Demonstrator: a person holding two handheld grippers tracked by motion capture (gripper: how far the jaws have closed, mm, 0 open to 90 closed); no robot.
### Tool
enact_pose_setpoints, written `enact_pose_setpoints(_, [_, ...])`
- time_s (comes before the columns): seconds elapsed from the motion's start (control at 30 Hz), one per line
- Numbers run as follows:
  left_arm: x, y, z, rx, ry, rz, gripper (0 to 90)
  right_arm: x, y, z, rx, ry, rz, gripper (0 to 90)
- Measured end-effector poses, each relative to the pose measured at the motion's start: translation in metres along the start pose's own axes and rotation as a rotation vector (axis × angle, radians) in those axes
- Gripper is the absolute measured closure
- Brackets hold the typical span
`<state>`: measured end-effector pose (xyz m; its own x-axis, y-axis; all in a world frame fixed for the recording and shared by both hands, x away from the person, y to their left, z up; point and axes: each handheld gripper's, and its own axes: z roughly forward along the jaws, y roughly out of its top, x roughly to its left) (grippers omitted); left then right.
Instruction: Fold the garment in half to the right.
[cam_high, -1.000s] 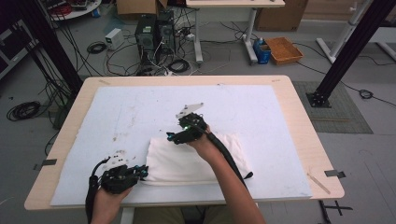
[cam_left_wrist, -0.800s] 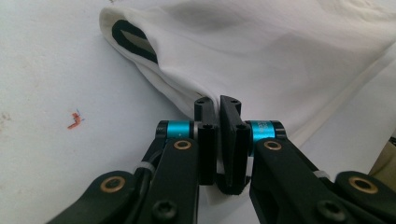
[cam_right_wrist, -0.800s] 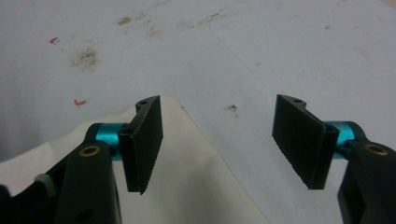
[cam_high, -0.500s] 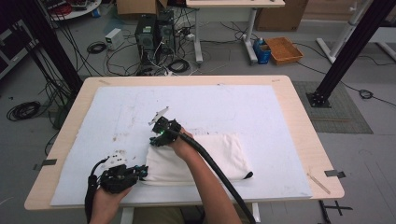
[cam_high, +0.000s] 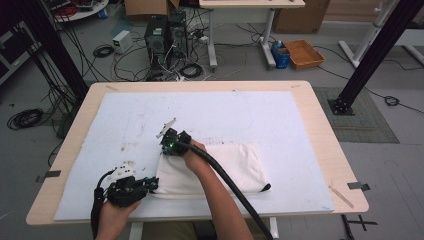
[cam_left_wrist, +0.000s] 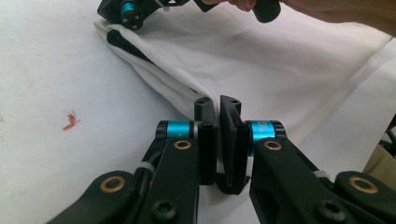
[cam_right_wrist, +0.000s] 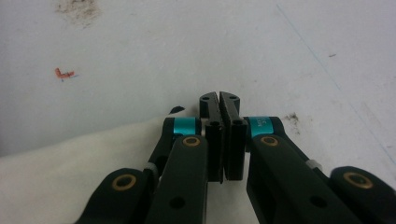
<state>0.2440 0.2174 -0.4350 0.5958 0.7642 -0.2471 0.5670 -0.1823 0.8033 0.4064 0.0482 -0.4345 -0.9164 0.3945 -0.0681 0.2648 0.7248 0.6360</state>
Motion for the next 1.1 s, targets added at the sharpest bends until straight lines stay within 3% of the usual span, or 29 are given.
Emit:
enact_pose_setpoints(0.17, [-0.002, 0.004, -0.003, -0.062, -0.044, -0.007, 85.6, -0.005, -0.006, -0.009, -0.051, 0.020, 0.034, 90.0])
enact_pose_setpoints(0.23, [-0.005, 0.007, -0.004, -0.091, -0.061, 0.005, 85.6, -0.009, -0.008, -0.015, -0.097, 0.034, 0.046, 90.0])
enact_pose_setpoints(0.43, [-0.014, 0.023, 0.000, -0.176, -0.142, 0.017, 85.7, -0.020, -0.015, -0.041, -0.186, 0.046, 0.099, 90.0])
enact_pose_setpoints(0.63, [-0.025, 0.042, 0.010, -0.220, -0.209, 0.043, 85.6, -0.036, -0.030, -0.071, -0.272, 0.038, 0.168, 90.0])
enact_pose_setpoints(0.9, [-0.046, 0.063, 0.038, -0.227, -0.287, 0.064, 85.6, -0.052, -0.054, -0.102, -0.349, 0.026, 0.231, 90.0])
enact_pose_setpoints(1.1, [-0.057, 0.074, 0.062, -0.203, -0.329, 0.057, 85.6, -0.061, -0.071, -0.119, -0.368, -0.008, 0.267, 90.0])
